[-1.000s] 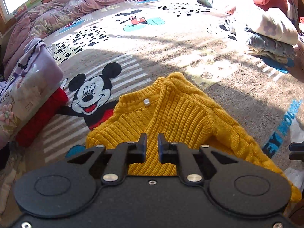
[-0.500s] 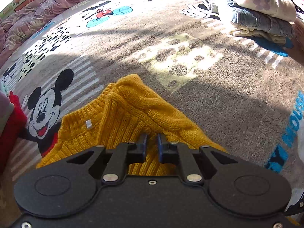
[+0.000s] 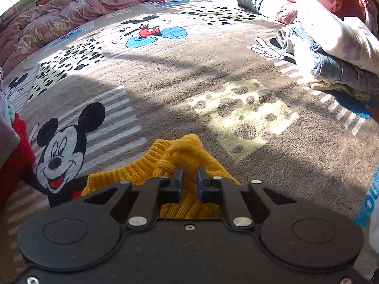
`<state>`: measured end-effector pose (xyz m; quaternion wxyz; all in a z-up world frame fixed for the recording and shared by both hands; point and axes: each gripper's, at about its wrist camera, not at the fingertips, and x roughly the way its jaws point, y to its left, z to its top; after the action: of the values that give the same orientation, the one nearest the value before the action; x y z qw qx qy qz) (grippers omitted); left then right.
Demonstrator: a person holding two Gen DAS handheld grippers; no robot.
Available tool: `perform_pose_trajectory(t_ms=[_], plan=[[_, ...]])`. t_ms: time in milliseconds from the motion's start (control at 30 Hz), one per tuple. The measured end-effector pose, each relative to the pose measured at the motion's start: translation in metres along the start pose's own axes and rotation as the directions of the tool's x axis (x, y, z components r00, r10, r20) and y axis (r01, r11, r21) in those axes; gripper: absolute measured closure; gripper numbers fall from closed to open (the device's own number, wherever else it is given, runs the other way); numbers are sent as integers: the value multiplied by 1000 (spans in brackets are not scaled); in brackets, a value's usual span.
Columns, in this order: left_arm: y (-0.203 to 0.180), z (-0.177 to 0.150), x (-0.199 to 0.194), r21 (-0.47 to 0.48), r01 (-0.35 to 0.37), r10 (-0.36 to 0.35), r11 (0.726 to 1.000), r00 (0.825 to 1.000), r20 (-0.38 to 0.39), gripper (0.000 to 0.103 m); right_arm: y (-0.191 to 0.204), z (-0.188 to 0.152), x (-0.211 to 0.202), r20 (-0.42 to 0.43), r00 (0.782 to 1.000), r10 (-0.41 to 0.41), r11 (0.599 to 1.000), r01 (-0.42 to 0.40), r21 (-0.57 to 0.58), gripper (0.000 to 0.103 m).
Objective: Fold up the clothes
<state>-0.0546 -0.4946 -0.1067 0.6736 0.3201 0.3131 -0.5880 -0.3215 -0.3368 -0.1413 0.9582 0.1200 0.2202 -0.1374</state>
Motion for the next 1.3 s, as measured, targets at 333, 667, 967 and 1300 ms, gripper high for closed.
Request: perform_pose_trajectory(t_ms=[333, 667, 967, 1300], plan=[[14, 15, -1, -106, 59, -56, 993, 998, 34, 94, -19, 24, 4, 10, 1000, 27, 999, -27, 17, 79], [19, 8, 8, -108, 26, -28, 994, 999, -16, 93, -21, 29, 68, -94, 995, -44, 999, 41, -34, 77], [39, -8, -38, -141, -12, 17, 990, 999, 31, 93, -21, 30, 38, -26, 999, -46, 999, 46, -4, 78], [100, -85, -100, -174, -104, 94, 979, 994, -64, 70, -83, 34, 15, 45, 998, -43, 953, 27, 302, 77]])
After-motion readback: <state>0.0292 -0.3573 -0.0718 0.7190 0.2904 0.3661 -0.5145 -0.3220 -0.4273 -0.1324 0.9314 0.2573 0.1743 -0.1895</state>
